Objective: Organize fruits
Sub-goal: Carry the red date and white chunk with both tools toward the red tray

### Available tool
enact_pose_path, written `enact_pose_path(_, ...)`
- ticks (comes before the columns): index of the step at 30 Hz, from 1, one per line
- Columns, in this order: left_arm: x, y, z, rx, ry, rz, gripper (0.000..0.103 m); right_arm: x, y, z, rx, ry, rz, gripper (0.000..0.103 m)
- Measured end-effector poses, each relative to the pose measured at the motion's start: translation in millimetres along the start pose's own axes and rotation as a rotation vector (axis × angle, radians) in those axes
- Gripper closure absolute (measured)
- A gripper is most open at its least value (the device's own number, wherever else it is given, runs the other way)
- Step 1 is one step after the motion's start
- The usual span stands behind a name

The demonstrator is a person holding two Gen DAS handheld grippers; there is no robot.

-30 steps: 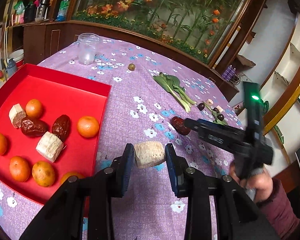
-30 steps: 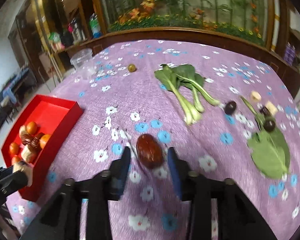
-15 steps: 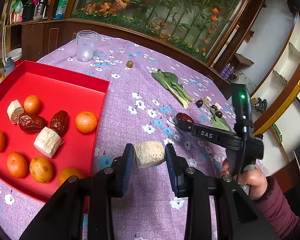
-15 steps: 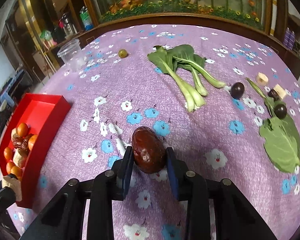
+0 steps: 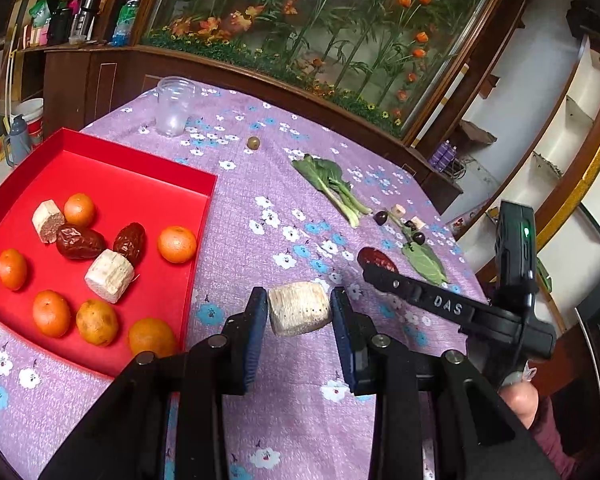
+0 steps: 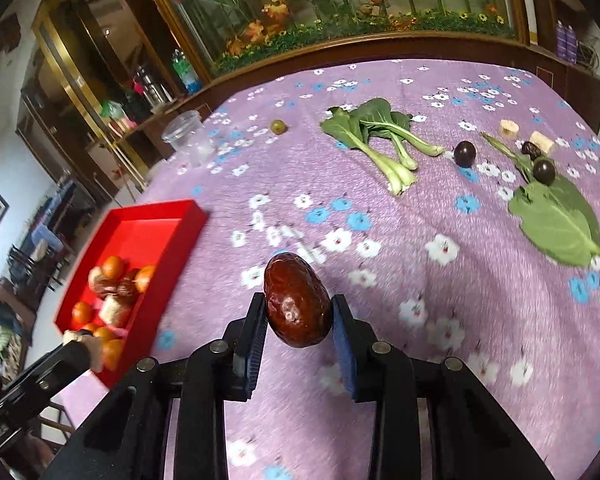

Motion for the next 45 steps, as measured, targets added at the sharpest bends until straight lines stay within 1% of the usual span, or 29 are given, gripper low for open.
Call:
enact_pose_path(5,-15,1,0,-0.001,0.030,0.009,0.072,-14,-9,17,0.039,0.008,-0.062,0.068)
enact_pose_path(11,-32,-6,2,-0.017,0.064,0.011,0.072,-24,-23,33,0.072,-0.015,-0.139,0.068)
enact_pose_path(15,-42,-12,2,-0.032,0.085,0.007,0.072,-28,-33,38,0.082,-0.030,-0.182,0.068)
enact_pose_path(22,-58,-34,4,-0.069,0.121,-0.014,0.072,-31,-61,44,0.042,-0.038,-0.205,0.068)
enact_pose_path(27,-65,-51,6,-0.104,0.137,-0.027,0.072,-30,-81,47,0.022,-0.055,-0.239,0.068)
enact_pose_path(34,-78,-81,4,-0.142,0.176,-0.071,0.072,-22,-109,43,0.005,-0.092,-0.292,0.068)
enact_pose_path(40,-79,-107,5,-0.176,0.176,-0.123,0.072,-11,-135,41,-0.040,-0.106,-0.286,0.068)
enact_pose_path(45,-77,-121,7,-0.196,0.167,-0.148,0.072,1,-147,41,-0.060,-0.124,-0.281,0.068)
Point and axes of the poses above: each gripper's, at about its wrist camera, not at the fingertips, and x roughly the way its jaws point, y to its right, z to its underside, the point moved 1 cm from there along x, roughly the way its jaws point, and after that the axes turned 6 degrees about x, right-handed, at the moved point
